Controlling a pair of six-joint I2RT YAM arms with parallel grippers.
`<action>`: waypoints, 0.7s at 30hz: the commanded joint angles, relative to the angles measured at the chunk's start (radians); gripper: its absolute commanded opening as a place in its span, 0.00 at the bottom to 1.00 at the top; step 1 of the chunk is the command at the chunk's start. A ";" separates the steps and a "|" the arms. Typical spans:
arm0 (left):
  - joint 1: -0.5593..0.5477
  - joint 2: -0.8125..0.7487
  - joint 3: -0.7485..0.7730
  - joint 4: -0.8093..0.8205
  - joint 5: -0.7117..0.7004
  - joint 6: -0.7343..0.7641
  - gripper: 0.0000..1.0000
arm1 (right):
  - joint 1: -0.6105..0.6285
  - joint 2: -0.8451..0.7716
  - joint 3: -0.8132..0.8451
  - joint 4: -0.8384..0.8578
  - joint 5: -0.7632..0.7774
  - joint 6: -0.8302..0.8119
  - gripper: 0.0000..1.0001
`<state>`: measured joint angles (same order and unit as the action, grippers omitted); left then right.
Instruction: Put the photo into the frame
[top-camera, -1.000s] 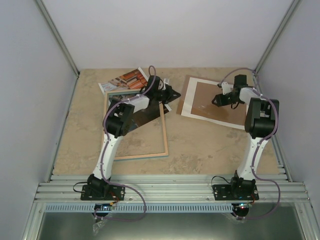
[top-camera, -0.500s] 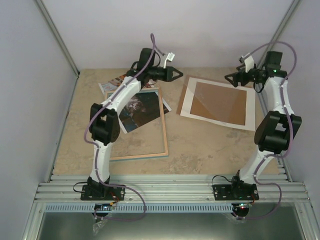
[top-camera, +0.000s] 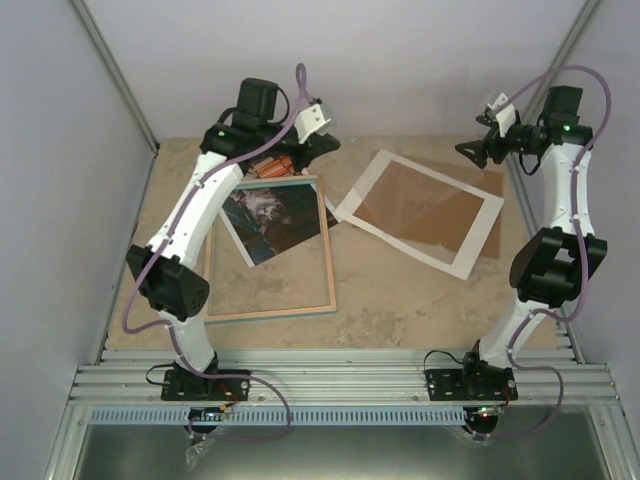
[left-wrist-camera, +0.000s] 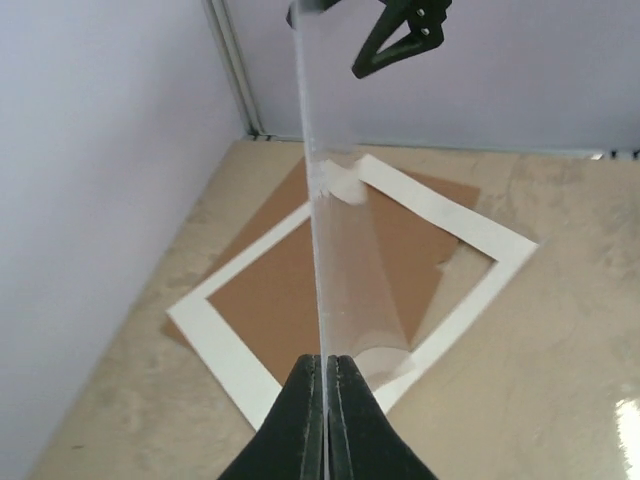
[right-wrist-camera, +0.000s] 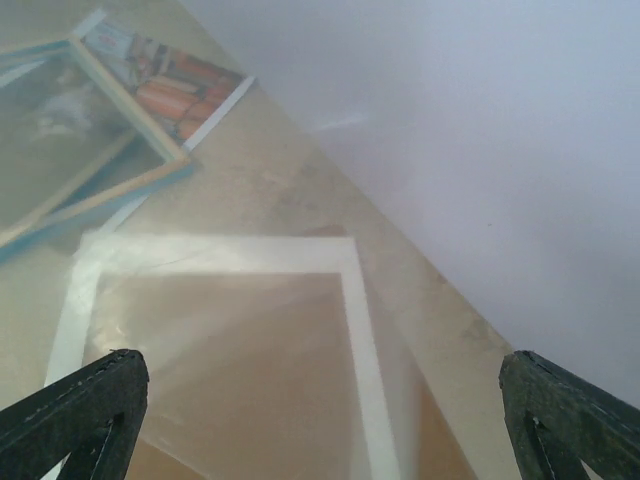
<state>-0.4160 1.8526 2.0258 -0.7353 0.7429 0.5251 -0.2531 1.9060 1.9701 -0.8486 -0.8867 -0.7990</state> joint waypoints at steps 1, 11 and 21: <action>0.026 -0.071 -0.025 -0.046 -0.025 0.275 0.00 | -0.006 -0.018 0.009 -0.167 -0.049 -0.194 0.96; 0.051 -0.091 -0.051 0.050 -0.078 0.302 0.00 | -0.005 -0.027 0.129 -0.479 -0.139 -0.430 0.52; 0.055 -0.083 -0.054 0.094 -0.055 0.262 0.00 | 0.020 -0.095 0.089 -0.494 -0.241 -0.362 0.16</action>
<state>-0.3641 1.7729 1.9770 -0.6930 0.6682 0.7895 -0.2447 1.8488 2.0769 -1.3041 -1.0519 -1.1709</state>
